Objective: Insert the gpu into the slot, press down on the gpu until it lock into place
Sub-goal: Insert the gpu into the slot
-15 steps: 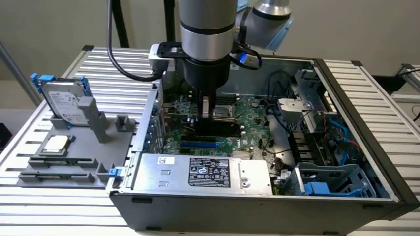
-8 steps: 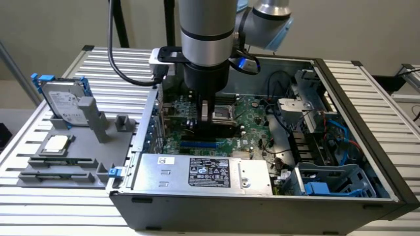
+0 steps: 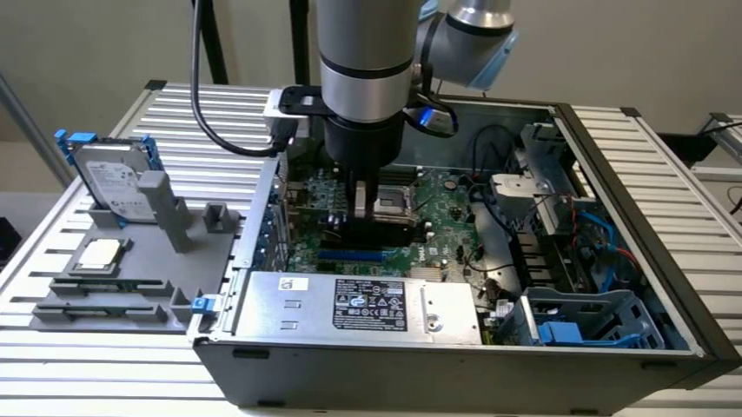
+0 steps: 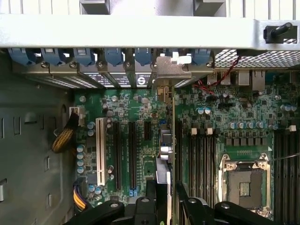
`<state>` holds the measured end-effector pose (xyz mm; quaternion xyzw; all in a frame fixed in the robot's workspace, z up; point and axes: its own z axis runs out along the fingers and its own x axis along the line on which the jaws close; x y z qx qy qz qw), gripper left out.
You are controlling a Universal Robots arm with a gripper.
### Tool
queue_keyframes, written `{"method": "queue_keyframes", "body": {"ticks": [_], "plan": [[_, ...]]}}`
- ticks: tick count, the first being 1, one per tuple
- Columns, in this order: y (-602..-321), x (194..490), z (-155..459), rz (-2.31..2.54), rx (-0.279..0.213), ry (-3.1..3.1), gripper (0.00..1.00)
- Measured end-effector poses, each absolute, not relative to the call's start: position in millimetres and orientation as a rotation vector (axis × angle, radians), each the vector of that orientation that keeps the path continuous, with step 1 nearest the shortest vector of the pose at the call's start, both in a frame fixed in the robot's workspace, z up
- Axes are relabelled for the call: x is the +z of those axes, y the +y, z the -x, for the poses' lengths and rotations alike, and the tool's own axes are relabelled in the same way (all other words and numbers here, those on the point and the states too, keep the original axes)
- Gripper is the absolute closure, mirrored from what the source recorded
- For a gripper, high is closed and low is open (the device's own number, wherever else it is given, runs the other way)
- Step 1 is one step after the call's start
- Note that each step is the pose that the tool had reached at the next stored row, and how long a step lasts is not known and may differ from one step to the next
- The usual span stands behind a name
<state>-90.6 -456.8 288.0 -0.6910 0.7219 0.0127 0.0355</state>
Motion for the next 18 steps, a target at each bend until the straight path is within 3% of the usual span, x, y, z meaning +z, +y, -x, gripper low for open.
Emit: {"method": "queue_keyframes", "body": {"ticks": [18], "plan": [[-456.8,278.2,90.7,2.131,0.043,2.227,0.74]]}}
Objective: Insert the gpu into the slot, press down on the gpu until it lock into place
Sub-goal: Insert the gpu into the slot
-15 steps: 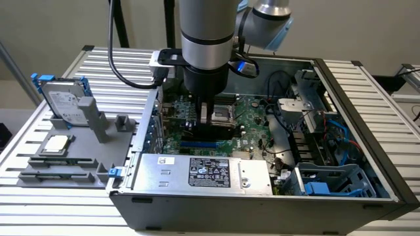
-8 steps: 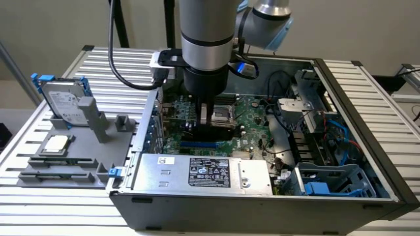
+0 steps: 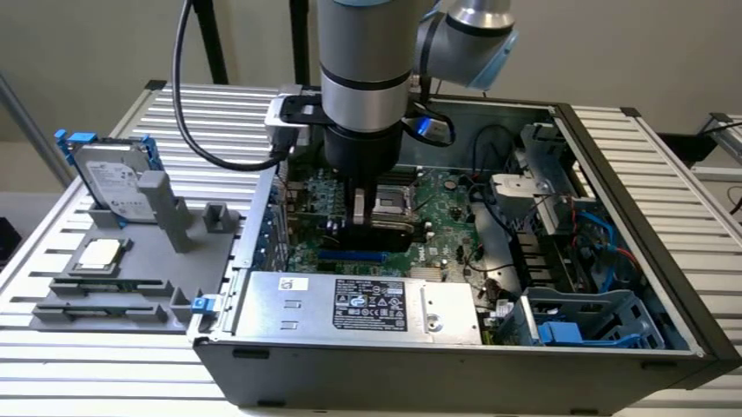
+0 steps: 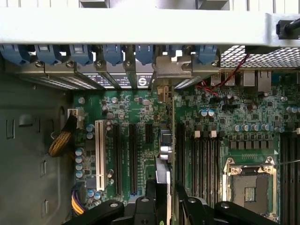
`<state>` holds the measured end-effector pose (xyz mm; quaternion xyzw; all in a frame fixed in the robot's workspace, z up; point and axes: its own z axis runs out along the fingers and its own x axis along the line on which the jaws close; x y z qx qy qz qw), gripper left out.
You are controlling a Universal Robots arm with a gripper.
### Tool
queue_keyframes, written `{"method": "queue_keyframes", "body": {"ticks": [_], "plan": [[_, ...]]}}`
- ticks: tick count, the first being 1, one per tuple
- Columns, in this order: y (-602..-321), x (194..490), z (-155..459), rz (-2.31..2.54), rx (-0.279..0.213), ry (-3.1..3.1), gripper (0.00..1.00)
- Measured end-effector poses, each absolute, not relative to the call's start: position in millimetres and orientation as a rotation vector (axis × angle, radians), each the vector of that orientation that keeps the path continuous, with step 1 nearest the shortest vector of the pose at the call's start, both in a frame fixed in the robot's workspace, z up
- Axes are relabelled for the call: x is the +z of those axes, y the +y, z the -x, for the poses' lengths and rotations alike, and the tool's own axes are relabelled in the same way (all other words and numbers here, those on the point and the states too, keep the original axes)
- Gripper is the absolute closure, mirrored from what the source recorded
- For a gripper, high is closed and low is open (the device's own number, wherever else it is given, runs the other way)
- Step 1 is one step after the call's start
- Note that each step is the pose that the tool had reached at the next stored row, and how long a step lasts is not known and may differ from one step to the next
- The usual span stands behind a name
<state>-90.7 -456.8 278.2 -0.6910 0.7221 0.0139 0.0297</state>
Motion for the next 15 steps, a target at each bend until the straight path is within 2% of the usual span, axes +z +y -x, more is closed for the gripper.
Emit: {"method": "queue_keyframes", "body": {"ticks": [15], "plan": [[-455.8,272.8,91.6,2.125,0.046,2.238,0.74]]}}
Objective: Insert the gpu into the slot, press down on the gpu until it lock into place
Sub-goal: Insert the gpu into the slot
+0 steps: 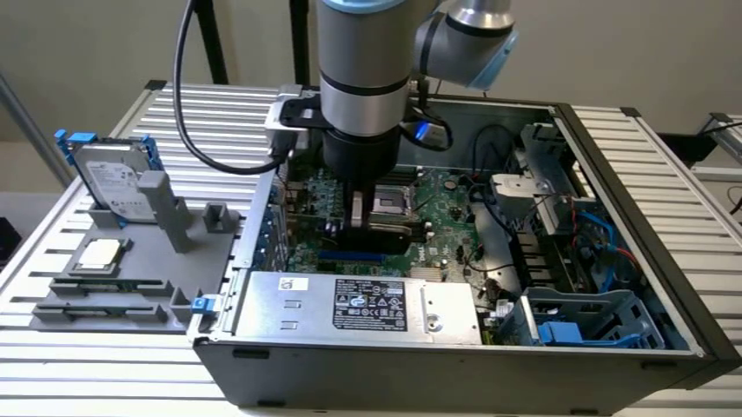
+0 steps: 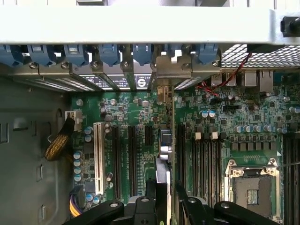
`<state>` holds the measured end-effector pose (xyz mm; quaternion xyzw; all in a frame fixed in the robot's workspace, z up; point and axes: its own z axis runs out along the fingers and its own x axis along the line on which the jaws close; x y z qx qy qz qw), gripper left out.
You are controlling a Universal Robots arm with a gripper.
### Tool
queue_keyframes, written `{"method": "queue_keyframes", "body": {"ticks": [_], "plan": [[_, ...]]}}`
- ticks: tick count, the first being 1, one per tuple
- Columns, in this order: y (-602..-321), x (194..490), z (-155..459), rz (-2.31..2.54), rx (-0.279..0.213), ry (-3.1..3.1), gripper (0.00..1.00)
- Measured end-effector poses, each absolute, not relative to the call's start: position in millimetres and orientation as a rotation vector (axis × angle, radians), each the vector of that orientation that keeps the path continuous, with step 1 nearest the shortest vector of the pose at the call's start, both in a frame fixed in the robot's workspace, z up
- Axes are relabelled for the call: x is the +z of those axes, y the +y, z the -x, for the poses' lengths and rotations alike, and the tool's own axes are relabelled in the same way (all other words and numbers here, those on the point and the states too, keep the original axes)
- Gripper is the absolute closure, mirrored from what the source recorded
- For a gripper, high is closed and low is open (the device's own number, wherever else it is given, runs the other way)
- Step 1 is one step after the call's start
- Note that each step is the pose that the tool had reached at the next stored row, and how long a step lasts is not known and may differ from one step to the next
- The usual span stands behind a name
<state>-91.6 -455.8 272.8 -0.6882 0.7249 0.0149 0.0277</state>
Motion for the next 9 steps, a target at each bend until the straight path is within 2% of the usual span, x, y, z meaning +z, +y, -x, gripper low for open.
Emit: {"method": "queue_keyframes", "body": {"ticks": [9], "plan": [[-455.6,267.4,92.1,2.128,0.053,2.242,0.74]]}}
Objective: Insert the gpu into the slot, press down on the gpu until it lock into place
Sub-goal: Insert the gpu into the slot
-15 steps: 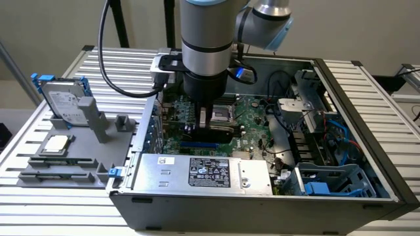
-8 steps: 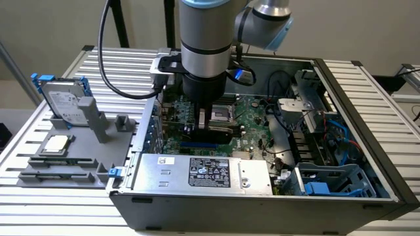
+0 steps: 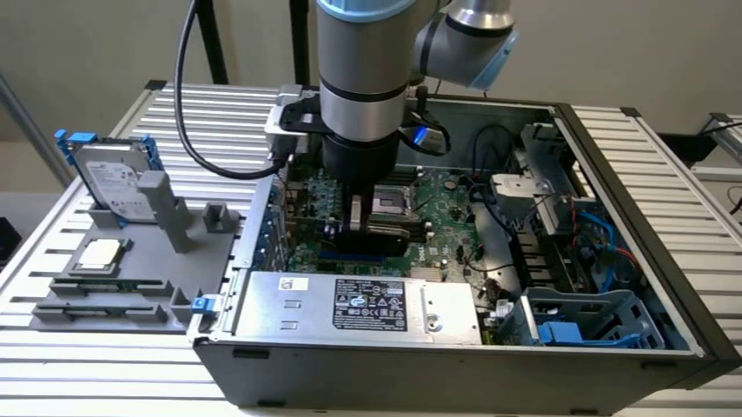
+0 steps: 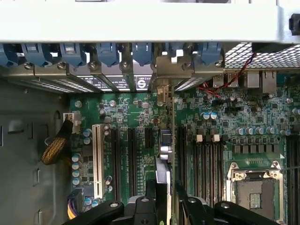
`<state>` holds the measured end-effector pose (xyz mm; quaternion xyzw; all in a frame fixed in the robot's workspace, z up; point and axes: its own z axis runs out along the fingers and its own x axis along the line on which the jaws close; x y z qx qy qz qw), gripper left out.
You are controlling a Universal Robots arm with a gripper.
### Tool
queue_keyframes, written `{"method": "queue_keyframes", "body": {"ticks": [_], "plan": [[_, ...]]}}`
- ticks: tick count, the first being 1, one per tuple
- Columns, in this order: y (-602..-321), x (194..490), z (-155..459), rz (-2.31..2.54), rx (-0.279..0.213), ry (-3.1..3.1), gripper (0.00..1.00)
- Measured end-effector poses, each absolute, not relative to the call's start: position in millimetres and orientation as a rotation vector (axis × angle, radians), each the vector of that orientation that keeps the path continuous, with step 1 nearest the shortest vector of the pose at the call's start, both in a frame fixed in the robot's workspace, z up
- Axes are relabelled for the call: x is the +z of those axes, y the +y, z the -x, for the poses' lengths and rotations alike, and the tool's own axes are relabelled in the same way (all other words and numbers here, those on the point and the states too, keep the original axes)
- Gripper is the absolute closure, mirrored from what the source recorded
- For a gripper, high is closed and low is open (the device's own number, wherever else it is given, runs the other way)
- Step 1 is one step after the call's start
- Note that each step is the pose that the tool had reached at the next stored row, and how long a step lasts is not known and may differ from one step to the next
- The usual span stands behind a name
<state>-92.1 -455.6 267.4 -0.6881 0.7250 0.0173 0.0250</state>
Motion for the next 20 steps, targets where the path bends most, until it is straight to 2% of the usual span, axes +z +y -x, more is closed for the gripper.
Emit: {"method": "queue_keyframes", "body": {"ticks": [20], "plan": [[-453.6,265.0,91.1,2.161,0.058,2.214,0.74]]}}
